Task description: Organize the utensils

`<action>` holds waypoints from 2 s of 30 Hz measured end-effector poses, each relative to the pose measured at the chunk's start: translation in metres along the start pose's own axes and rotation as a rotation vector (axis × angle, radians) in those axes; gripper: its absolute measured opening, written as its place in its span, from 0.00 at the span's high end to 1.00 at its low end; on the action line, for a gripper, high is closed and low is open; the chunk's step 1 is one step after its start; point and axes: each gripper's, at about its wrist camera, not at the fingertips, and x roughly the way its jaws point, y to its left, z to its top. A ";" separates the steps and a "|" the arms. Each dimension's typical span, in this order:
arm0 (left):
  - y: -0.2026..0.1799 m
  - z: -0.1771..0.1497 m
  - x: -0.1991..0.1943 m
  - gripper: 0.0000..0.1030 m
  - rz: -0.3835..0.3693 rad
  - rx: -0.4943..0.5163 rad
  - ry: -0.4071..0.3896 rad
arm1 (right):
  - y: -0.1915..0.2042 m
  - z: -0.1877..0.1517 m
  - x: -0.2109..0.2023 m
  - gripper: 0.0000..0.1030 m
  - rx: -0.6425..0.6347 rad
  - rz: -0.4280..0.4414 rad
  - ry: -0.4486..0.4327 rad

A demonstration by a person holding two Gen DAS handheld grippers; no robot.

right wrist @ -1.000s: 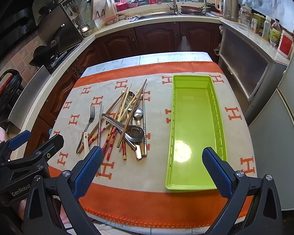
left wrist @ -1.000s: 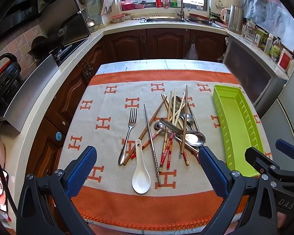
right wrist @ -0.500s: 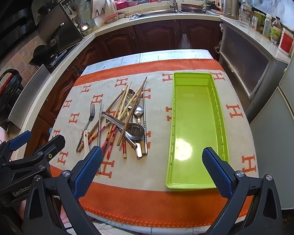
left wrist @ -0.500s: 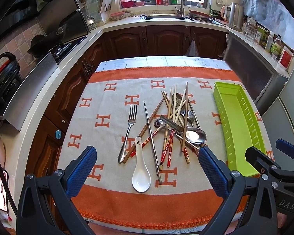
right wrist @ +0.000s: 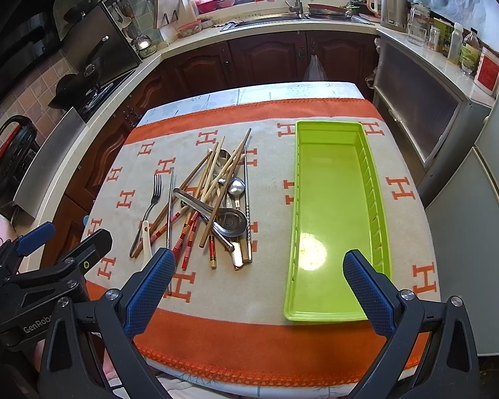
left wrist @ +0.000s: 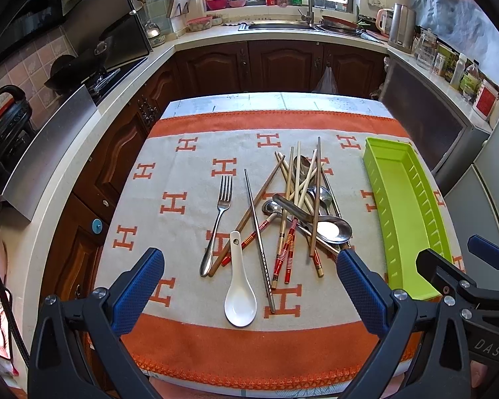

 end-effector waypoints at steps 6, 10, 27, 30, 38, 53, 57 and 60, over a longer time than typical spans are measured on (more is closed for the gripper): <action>0.002 0.002 0.008 0.01 -0.011 -0.011 0.015 | 0.008 0.003 0.002 0.00 -0.012 -0.007 0.015; 0.005 0.005 0.011 0.01 -0.018 -0.019 0.025 | 0.010 0.007 0.007 0.00 -0.008 -0.003 0.033; 0.042 0.024 0.027 0.01 -0.087 -0.082 -0.006 | 0.025 0.039 0.039 0.09 -0.026 0.042 0.090; 0.048 0.030 0.033 0.01 -0.086 -0.058 -0.005 | 0.030 0.046 0.051 0.16 -0.030 0.065 0.110; 0.090 0.043 0.074 0.01 -0.077 -0.092 0.103 | 0.037 0.080 0.095 0.32 -0.025 0.100 0.163; 0.128 0.032 0.159 0.37 -0.200 -0.230 0.284 | 0.019 0.128 0.229 0.69 0.178 0.205 0.357; 0.118 0.035 0.162 0.42 -0.229 -0.218 0.288 | 0.020 0.128 0.258 0.80 0.206 0.210 0.391; 0.107 0.042 0.162 0.42 -0.247 -0.193 0.275 | 0.021 0.128 0.268 0.83 0.213 0.210 0.396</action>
